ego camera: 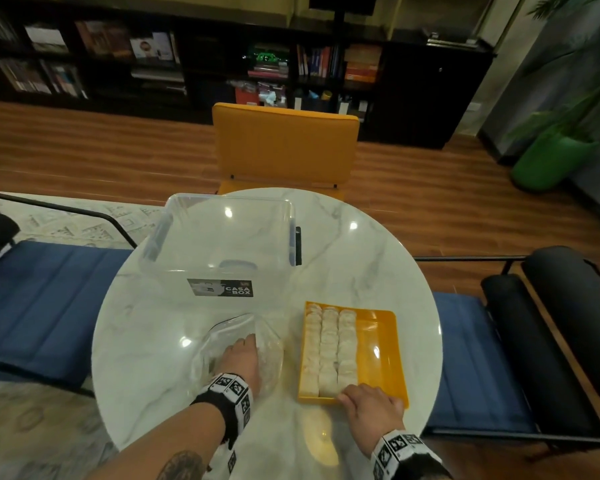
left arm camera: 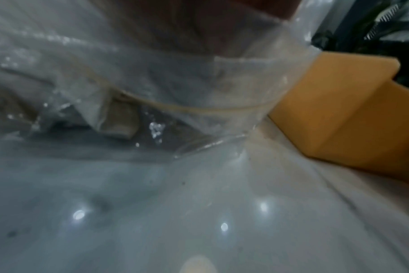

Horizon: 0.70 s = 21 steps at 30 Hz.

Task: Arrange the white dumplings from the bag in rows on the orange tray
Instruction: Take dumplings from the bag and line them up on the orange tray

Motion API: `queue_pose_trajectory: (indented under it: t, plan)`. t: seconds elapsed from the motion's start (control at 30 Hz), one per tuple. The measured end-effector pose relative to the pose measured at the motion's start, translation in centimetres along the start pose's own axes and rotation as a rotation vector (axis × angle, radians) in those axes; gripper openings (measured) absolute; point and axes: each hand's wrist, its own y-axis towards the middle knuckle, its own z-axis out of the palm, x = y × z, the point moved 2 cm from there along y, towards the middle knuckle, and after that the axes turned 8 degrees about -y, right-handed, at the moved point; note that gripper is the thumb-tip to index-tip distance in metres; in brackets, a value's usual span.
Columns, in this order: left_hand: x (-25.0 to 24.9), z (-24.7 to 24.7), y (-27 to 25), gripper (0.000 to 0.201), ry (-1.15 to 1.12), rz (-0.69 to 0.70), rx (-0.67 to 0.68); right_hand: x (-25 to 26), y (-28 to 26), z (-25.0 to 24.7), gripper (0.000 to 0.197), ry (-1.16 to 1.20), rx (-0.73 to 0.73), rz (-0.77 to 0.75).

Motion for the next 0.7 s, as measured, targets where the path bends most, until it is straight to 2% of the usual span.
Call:
queue_pose_trajectory:
  t: [0.13,0.2,0.23,0.3,0.33,0.37,0.43,0.47,0.6,0.7]
  plan:
    - [0.8,-1.1,-0.2,0.039,-0.151,-0.010,0.029,0.0,-0.1,-0.3,0.038,0.000,0.028,-0.009]
    - [1.2,-1.6,-0.3,0.033,-0.228,-0.035,0.019,0.0,-0.1,-0.4,0.039,-0.001,0.055,-0.002]
    - [1.3,-2.0,-0.4,0.031,-0.253,-0.050,0.015,0.0,0.0,-0.4,0.047,0.005,0.068,0.004]
    - [1.3,-2.7,-0.5,0.023,-0.284,-0.077,0.002,0.1,0.0,-0.4,0.077,0.021,0.052,-0.011]
    - [1.3,-3.0,-0.5,0.018,-0.310,-0.086,-0.016,0.0,0.0,-0.3,0.081,0.025,0.044,-0.012]
    - [1.4,-3.2,-0.6,0.013,-0.335,-0.089,-0.040,0.1,0.0,-0.4,0.070,0.030,0.044,-0.011]
    - [1.7,-3.7,-1.0,0.006,-0.396,-0.102,-0.081,0.2,-0.1,-0.6,0.035,0.030,0.046,0.004]
    - [2.0,-3.9,-1.1,0.006,-0.450,-0.111,-0.091,0.2,-0.2,-0.7,0.030,0.031,0.045,0.002]
    - [3.1,-4.8,-1.4,0.010,-0.605,-0.124,-0.049,0.0,-0.1,-0.5,0.036,0.035,0.037,0.002]
    - [3.6,-5.7,-1.4,0.008,-0.723,-0.175,-0.046,0.0,-0.1,-0.4,0.029,0.044,0.031,-0.010]
